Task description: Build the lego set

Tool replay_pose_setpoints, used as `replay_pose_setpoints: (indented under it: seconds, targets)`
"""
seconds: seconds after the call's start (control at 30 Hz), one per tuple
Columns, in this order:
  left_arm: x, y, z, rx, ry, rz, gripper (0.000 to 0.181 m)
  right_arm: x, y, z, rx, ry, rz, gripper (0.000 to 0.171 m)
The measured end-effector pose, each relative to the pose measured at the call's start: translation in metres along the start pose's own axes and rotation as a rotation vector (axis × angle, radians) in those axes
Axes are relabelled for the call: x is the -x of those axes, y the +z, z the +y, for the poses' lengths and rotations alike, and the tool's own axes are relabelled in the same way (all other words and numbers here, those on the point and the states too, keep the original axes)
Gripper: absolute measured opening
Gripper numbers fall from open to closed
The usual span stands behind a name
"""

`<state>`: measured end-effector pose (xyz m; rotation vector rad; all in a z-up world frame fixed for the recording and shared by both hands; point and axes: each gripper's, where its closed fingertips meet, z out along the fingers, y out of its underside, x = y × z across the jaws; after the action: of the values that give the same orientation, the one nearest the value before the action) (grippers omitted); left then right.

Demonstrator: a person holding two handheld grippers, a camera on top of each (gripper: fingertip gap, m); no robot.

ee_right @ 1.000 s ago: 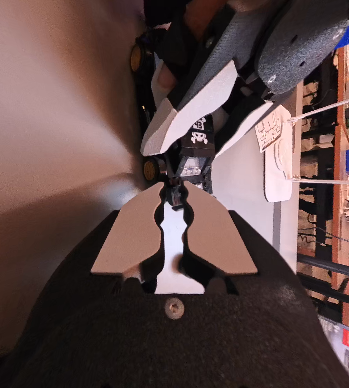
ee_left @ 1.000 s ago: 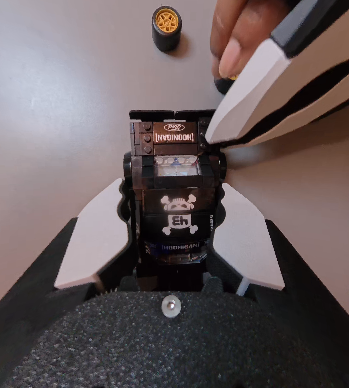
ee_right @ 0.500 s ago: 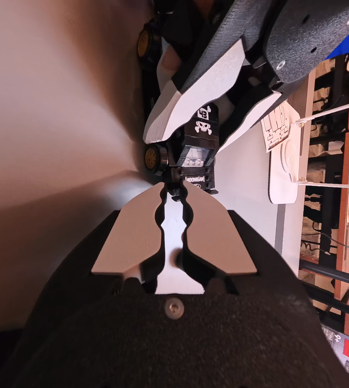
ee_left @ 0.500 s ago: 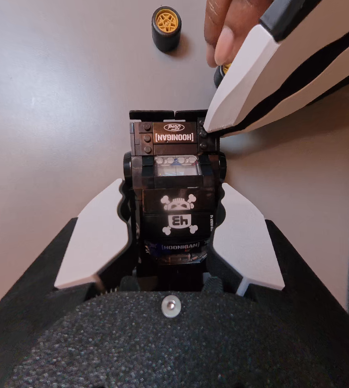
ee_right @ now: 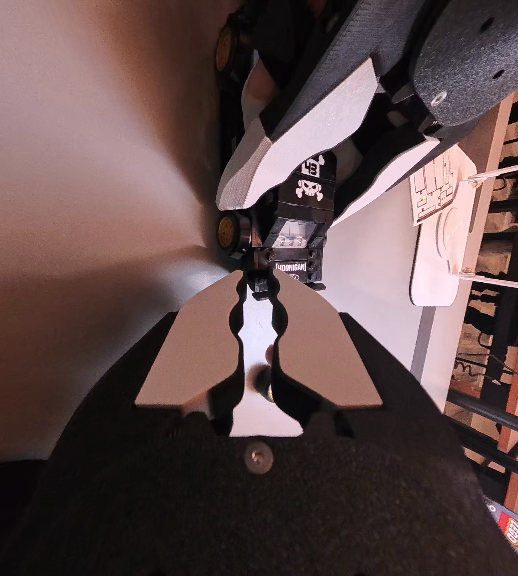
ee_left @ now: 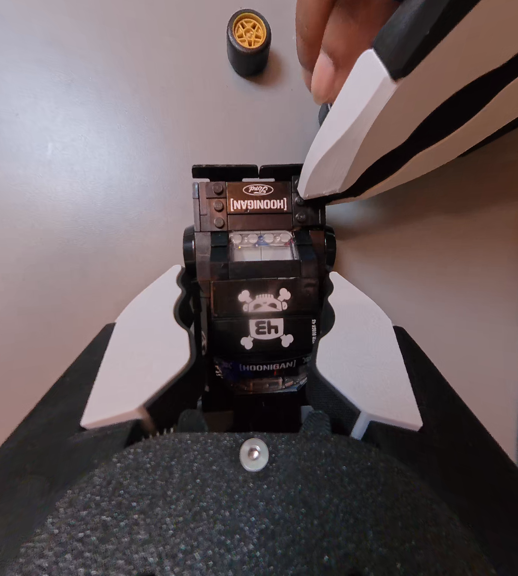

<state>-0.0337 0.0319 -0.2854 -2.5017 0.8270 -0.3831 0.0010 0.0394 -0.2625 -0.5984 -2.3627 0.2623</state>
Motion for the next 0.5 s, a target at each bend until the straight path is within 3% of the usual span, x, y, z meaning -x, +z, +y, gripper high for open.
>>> replay_pose_setpoints:
  seconds: [0.27,0.33,0.37,0.43,0.5]
  targets:
    - [0.000,0.000,0.000,0.000,-0.002,-0.002,0.082,0.001,0.003,-0.003,0.005,-0.071,0.004,0.012]
    - [-0.002,0.003,-0.004,-0.025,0.000,0.001,0.082,0.033,0.011,-0.026,-0.092,-0.056,-0.140,0.000]
    - [-0.003,0.005,-0.006,-0.029,0.003,-0.001,0.082,0.035,0.020,-0.028,-0.063,-0.076,-0.102,0.001]
    - [0.005,-0.001,0.000,0.017,-0.029,-0.031,0.082,0.015,0.011,-0.021,0.009,-0.175,-0.005,0.000]
    - [0.006,-0.003,0.003,0.005,-0.034,-0.016,0.082,0.010,-0.011,-0.034,-0.080,-0.058,-0.074,0.000]
